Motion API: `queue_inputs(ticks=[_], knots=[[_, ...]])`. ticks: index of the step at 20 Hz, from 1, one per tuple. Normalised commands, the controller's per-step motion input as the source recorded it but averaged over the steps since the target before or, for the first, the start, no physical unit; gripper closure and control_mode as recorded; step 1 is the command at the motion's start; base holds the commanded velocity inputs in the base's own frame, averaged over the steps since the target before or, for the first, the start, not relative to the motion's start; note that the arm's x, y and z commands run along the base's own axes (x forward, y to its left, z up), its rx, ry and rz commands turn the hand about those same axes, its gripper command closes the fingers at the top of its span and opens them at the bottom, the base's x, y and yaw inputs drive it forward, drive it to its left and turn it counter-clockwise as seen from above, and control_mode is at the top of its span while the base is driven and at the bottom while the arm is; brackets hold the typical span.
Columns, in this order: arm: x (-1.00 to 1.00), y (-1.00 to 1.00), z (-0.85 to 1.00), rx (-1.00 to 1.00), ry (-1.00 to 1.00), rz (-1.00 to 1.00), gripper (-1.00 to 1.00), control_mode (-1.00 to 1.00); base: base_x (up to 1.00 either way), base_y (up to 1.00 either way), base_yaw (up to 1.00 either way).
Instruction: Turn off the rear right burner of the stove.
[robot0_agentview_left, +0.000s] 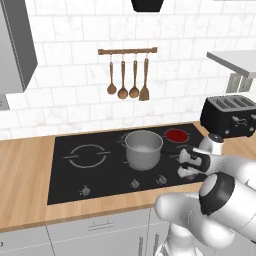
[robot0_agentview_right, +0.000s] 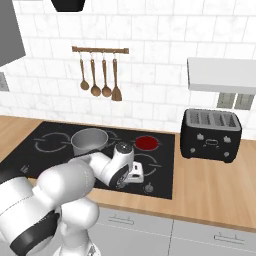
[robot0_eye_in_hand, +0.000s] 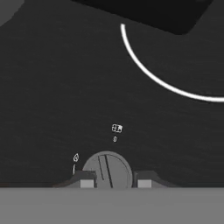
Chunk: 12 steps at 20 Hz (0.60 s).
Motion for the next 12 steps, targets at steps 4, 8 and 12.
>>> queue_inputs(ticks=[4,8,12], knots=[[-0.23,-0.19,-0.01,0.09,0.00,-0.51,1.00,-1.00,0.00,0.00,0.00],[-0.39,-0.16,-0.03,0.07,0.00,-0.57,1.00,-1.00,0.00,0.00,0.00],[-0.57,-0.21,-0.01,0.07,-0.01,-0.60,1.00,-1.00,0.00,0.00,0.00]])
